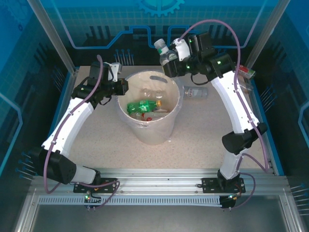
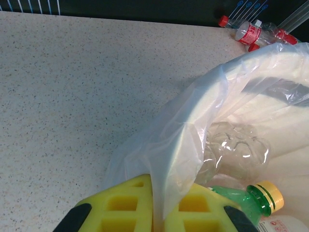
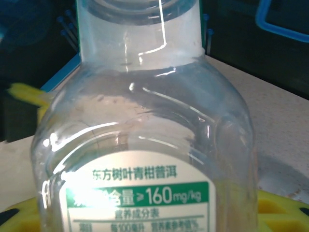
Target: Put the plastic bottles in the bin
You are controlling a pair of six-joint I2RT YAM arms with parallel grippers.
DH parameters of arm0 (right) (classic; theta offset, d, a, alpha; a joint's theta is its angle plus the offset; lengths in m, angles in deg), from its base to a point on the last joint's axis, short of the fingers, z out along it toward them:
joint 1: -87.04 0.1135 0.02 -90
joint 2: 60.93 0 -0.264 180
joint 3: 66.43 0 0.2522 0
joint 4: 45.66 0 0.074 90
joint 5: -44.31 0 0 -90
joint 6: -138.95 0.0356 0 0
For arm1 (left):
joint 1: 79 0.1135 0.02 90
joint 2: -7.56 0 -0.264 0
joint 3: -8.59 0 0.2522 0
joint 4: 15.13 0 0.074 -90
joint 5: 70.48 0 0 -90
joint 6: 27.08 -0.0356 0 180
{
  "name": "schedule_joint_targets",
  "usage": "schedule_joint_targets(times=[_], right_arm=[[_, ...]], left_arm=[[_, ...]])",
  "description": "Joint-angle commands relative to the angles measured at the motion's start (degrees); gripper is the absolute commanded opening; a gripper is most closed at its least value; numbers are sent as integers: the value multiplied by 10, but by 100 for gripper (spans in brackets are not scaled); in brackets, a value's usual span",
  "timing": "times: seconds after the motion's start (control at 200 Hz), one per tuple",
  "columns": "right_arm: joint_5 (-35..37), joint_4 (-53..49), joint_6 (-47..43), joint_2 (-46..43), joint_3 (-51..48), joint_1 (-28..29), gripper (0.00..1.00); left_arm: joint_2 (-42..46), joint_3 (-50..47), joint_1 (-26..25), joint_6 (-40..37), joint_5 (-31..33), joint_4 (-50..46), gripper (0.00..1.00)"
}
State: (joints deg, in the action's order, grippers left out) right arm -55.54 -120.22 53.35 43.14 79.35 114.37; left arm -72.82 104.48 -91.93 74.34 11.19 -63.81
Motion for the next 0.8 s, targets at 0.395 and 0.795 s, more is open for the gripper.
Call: schedule_joint_targets(times=[0.395,0.795], right_arm=[[25,-107,-87,17,-71,100,53],[79,-134,-126,59,-107,102,57]], left_arm=[[-9,17,-10,16,-35,-44,0],[-9,14,-10,13,-39,-38,0]])
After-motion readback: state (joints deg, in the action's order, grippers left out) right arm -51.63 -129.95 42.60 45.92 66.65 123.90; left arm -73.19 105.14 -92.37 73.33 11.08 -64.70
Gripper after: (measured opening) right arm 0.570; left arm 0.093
